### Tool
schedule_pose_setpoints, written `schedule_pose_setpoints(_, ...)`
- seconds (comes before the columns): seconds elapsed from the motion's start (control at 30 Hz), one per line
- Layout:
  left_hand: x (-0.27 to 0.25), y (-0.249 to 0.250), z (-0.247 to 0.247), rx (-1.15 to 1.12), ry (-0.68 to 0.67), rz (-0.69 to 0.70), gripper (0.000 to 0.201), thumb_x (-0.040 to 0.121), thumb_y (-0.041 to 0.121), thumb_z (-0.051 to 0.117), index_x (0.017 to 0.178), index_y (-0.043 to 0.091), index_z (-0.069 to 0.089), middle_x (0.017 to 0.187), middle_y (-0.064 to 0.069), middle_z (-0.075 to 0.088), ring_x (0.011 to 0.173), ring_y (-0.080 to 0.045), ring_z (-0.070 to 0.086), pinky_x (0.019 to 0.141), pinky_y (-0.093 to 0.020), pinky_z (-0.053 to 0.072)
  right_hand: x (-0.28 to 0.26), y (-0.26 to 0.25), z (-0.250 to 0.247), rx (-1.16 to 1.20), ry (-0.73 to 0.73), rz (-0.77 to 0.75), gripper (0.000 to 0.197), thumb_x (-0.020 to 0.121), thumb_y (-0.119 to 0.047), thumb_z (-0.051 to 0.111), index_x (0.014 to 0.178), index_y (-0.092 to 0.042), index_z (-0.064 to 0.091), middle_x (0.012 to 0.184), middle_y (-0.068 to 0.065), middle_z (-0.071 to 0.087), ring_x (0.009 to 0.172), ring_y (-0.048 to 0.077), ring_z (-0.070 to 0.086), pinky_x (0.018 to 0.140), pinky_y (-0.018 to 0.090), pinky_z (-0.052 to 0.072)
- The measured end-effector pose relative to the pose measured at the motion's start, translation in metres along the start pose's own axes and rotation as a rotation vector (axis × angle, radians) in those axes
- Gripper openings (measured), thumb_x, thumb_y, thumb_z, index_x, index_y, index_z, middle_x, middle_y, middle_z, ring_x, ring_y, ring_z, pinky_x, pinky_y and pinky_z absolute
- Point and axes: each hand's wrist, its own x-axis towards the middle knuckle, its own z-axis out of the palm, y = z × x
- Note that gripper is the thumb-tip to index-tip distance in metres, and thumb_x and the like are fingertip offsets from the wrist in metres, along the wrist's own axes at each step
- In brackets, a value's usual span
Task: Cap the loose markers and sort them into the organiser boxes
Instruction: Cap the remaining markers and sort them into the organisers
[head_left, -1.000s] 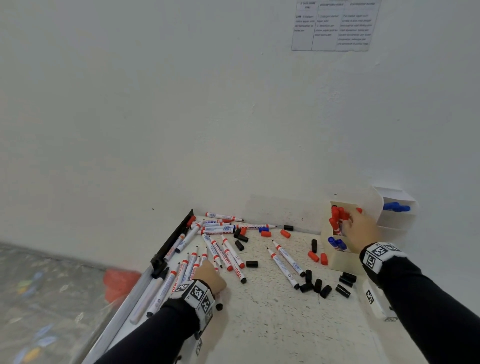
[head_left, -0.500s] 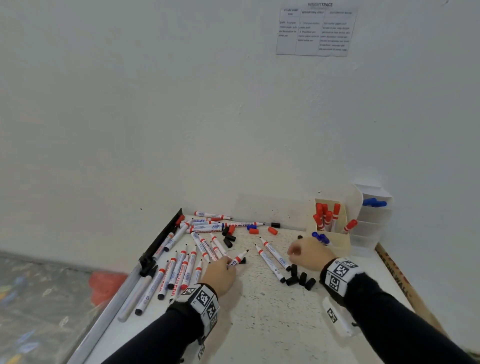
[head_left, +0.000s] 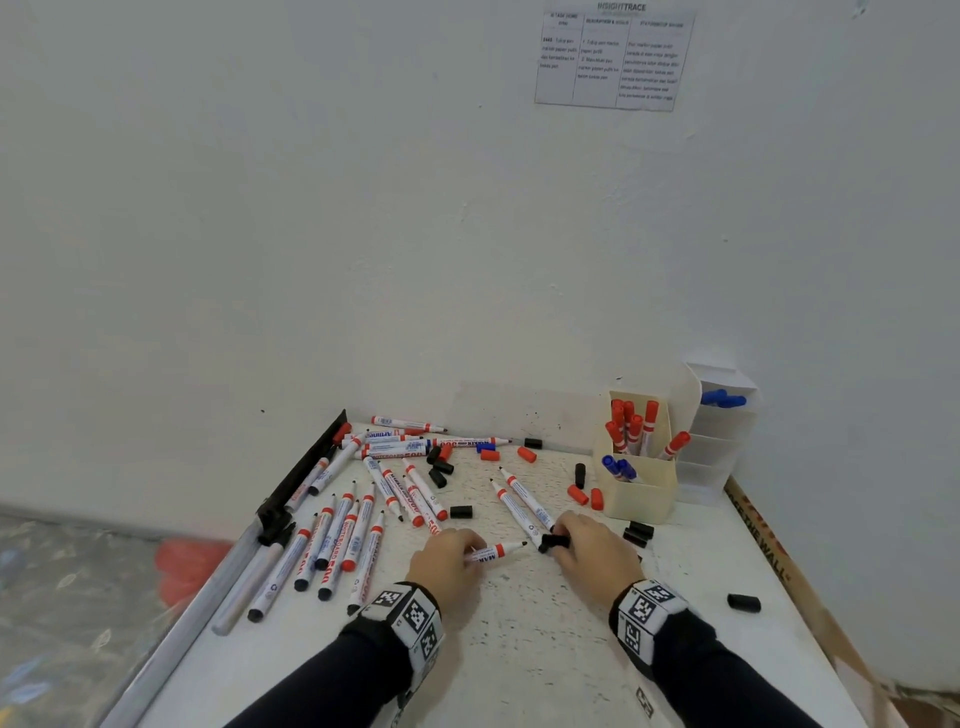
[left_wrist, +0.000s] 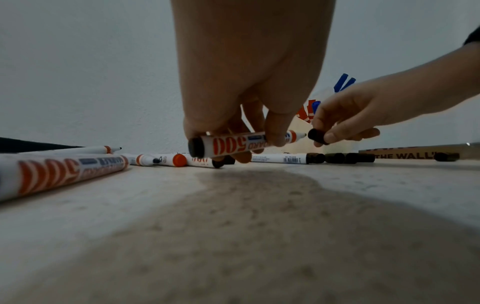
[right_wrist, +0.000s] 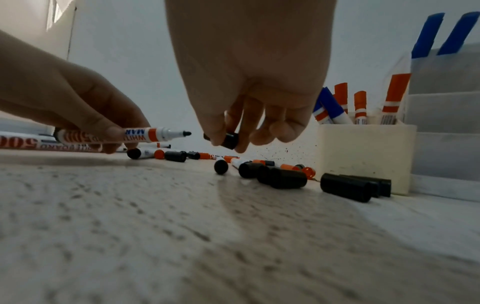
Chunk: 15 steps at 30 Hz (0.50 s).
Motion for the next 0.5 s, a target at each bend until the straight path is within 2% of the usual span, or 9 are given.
schedule_pose_setpoints(0.1, -0.001, 0.003, 0.001, 0.000, -0.012, 0.036, 0.022, 0.091, 0.020, 0.050, 0.108, 0.026, 0.063, 0.109, 0.004, 0.060, 0.098, -0.013, 0.055, 0.093, -0.030, 0.046, -0.004, -0.004, -0.001, 0.074, -0.024, -0.078, 0.016, 0.093, -0.028, 0.049, 0.108, -0.024, 0.052, 0.097, -0.009, 0.052, 0.081, 0.009, 0.049, 0.054, 0.011, 0.028)
schedule_pose_setpoints(0.23, -0.001, 0.002, 0.001, 0.003, -0.042, 0.066, 0.025, 0.094, 0.023, 0.048, 0.112, 0.027, 0.063, 0.104, 0.006, 0.061, 0.093, -0.010, 0.054, 0.085, -0.023, 0.045, -0.008, -0.007, 0.004, 0.202, 0.001, -0.103, 0.014, 0.093, -0.025, 0.050, 0.106, -0.026, 0.055, 0.101, -0.009, 0.054, 0.087, 0.009, 0.053, 0.068, 0.014, 0.040)
schedule_pose_setpoints(0.3, -0.001, 0.004, 0.001, 0.000, -0.108, 0.117, 0.029, 0.096, 0.022, 0.042, 0.117, 0.023, 0.063, 0.106, 0.001, 0.065, 0.087, -0.010, 0.054, 0.080, -0.022, 0.044, -0.007, -0.009, 0.005, 0.334, -0.012, -0.095, 0.015, 0.094, -0.024, 0.049, 0.107, -0.023, 0.057, 0.103, -0.006, 0.056, 0.090, 0.007, 0.053, 0.075, 0.014, 0.042)
schedule_pose_setpoints(0.33, -0.001, 0.006, 0.000, -0.014, -0.134, 0.138, 0.031, 0.097, 0.020, 0.040, 0.119, 0.020, 0.062, 0.107, -0.003, 0.066, 0.085, -0.010, 0.053, 0.078, -0.022, 0.043, -0.006, -0.012, 0.004, 0.371, -0.034, -0.091, 0.015, 0.095, -0.024, 0.047, 0.104, -0.021, 0.058, 0.098, -0.005, 0.056, 0.087, 0.006, 0.052, 0.074, 0.013, 0.041)
schedule_pose_setpoints(0.4, -0.002, 0.009, -0.002, -0.098, -0.148, 0.144, 0.031, 0.097, 0.020, 0.040, 0.120, 0.015, 0.060, 0.103, -0.005, 0.065, 0.080, -0.010, 0.051, 0.071, -0.020, 0.040, -0.006, -0.018, 0.002, 0.415, -0.069, -0.061, 0.021, 0.097, -0.031, 0.041, 0.088, -0.021, 0.057, 0.079, -0.006, 0.052, 0.071, 0.006, 0.048, 0.064, 0.016, 0.038)
schedule_pose_setpoints(0.5, -0.005, 0.010, -0.005, -0.159, -0.129, 0.183, 0.030, 0.089, 0.036, 0.057, 0.112, 0.018, 0.059, 0.092, 0.004, 0.060, 0.077, -0.004, 0.051, 0.066, -0.013, 0.038, -0.005, -0.025, -0.002, 0.510, -0.026, 0.033, 0.044, 0.098, -0.043, 0.032, 0.062, -0.022, 0.046, 0.058, -0.005, 0.041, 0.053, 0.008, 0.038, 0.052, 0.022, 0.030)
